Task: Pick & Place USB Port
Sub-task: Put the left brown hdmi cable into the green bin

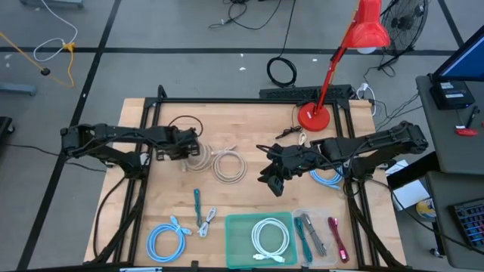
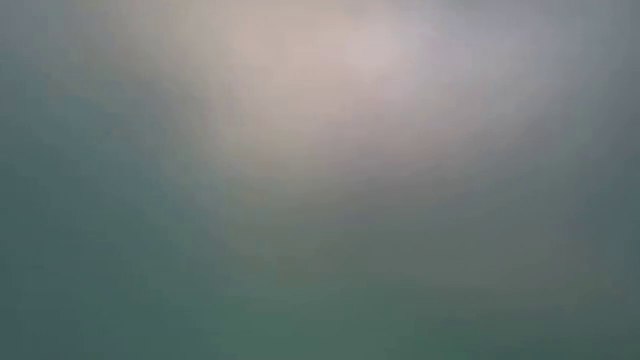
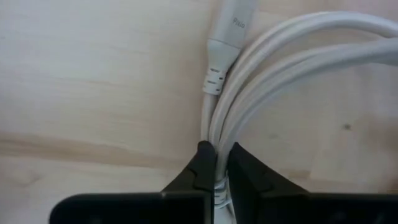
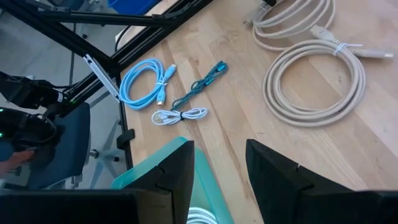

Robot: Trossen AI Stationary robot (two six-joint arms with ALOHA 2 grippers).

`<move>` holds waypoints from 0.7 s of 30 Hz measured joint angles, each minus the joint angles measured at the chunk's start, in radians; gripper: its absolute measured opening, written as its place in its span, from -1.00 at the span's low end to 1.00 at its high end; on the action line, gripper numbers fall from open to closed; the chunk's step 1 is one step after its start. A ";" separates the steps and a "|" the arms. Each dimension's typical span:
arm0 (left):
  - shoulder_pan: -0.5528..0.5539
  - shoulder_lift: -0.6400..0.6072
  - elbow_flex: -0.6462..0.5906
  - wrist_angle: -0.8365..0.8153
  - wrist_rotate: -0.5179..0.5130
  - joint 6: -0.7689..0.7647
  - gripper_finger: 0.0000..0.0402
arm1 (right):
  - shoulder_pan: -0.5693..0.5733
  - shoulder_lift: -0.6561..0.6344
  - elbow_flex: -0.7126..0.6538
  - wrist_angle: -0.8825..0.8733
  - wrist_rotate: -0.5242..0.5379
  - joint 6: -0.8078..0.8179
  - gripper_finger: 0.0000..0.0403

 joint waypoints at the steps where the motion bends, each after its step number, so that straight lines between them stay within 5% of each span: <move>1: -0.007 -0.007 0.005 -0.006 0.008 0.016 -0.93 | 0.000 0.000 0.000 0.000 0.000 0.004 -0.33; 14: -0.098 -0.193 0.222 -0.365 -0.130 0.055 -0.94 | -0.002 0.000 0.000 -0.001 0.000 0.002 -0.33; 21: -0.188 -0.293 0.380 -0.405 -0.192 0.107 -0.94 | -0.014 0.000 0.000 -0.046 0.000 0.009 -0.33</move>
